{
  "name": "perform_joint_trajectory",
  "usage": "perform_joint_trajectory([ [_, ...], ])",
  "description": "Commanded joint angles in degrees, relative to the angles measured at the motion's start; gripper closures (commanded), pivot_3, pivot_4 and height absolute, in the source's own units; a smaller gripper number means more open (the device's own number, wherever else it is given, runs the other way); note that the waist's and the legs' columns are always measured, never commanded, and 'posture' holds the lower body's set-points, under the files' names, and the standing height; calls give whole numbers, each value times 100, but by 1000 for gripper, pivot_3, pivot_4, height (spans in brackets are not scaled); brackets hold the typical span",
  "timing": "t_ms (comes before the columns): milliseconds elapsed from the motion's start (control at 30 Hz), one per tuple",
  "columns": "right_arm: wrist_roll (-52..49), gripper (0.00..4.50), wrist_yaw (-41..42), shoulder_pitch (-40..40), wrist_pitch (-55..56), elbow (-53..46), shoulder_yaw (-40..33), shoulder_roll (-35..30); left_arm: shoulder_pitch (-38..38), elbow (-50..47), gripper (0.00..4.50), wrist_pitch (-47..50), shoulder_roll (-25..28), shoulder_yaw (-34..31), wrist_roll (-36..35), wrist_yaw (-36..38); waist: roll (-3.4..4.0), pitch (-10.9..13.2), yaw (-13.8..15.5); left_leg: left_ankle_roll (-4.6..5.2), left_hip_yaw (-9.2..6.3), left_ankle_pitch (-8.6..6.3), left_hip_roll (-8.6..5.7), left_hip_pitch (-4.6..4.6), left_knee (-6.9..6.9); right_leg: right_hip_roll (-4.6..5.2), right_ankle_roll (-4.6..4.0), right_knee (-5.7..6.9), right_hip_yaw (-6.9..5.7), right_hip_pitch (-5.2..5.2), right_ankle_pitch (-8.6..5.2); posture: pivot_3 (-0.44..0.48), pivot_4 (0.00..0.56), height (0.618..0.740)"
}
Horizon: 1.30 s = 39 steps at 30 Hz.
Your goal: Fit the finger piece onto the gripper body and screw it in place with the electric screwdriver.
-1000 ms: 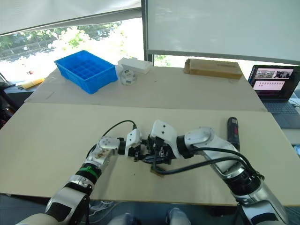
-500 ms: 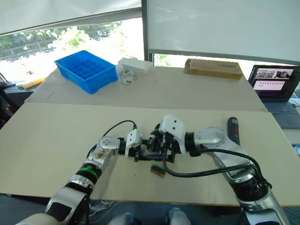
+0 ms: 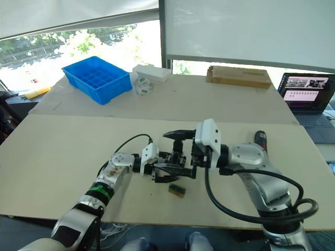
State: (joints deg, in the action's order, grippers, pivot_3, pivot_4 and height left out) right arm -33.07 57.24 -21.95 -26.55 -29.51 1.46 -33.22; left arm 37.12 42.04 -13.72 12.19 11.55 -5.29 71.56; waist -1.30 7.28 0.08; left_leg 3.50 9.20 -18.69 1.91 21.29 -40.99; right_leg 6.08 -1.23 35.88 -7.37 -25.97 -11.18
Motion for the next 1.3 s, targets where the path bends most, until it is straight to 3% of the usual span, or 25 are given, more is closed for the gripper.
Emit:
perform_joint_trajectory([
  [33, -319, 0, -88, 214, -36, -424, -404, -215, -176, -163, 54, 197, 204, -176, -131, -81, 0, 9, -16, -1, 0, 0, 0, -1, 0, 0, -1, 1, 3, -1, 0, 0, 150, 740],
  [233, -640, 0, -420, 1318, -162, -1013, -1358, -658, -404, -428, 54, 506, 878, -607, -557, 182, -1, 23, -52, -10, -1, 5, 4, -7, 4, 3, -3, 4, 11, -1, 0, 0, 150, 740],
  [433, -1108, 0, -882, 3288, -330, -1608, -3091, -620, -670, -932, 54, 865, 1701, -893, -1106, 1127, 1, 38, 12, -12, 0, 7, 5, -7, 7, -1, -2, 7, 14, -2, -3, 0, 150, 740],
  [600, -671, 0, -978, 5326, 416, -1598, -4456, 373, -1006, -1608, 54, 1169, 2257, -1106, -1476, 1602, 2, 41, 135, -3, 0, 1, -2, -2, 3, -7, 15, 2, 20, 3, -12, 0, 150, 740],
  [767, -596, 0, -1560, 6272, 1164, -1437, -4970, 1685, -1020, -2087, 54, 1573, 2537, -1432, -1942, 1753, 9, 45, 114, -4, 1, 0, -1, -5, 4, -6, 63, 2, 32, 4, -42, 0, 150, 740],
  [867, -860, 0, -2128, 6318, 879, -1830, -4745, 1839, -1005, -2440, 54, 1876, 2680, -1470, -2089, 1774, 23, 54, 15, -7, 1, -1, 2, -13, 6, 15, 66, 6, 48, 4, -43, 0, 150, 740],
  [967, -1025, 0, -2664, 6098, 399, -1867, -4569, 1468, -895, -2774, 54, 2235, 2654, -1517, -2319, 1621, 25, 55, -32, -15, 2, 3, 3, -18, 9, 16, 63, 11, 72, 1, -42, 0, 150, 740],
  [1100, -1378, 0, -3956, 5168, -1203, -1335, -4645, 238, -576, -3087, 54, 2194, 2352, -1530, -2527, 1472, 18, 59, -5, -14, 2, 5, -3, -15, 4, 13, 28, 14, 77, 1, -20, 0, 150, 740],
  [1200, -1731, 0, -4349, 4214, -2379, -635, -4475, -820, -389, -3509, 54, 2434, 2162, -1547, -2746, 1199, 20, 60, 7, -11, 5, 5, -12, -13, 7, 3, 9, 12, 79, -1, -10, 0, 150, 740],
  [1300, -1869, 0, -4617, 3191, -3257, 272, -4169, -1408, -265, -3812, 54, 2713, 2079, -1548, -2890, 991, 17, 61, 15, -8, 5, 7, -12, -11, 6, -14, 7, 11, 80, 0, -10, 0, 150, 740],
])
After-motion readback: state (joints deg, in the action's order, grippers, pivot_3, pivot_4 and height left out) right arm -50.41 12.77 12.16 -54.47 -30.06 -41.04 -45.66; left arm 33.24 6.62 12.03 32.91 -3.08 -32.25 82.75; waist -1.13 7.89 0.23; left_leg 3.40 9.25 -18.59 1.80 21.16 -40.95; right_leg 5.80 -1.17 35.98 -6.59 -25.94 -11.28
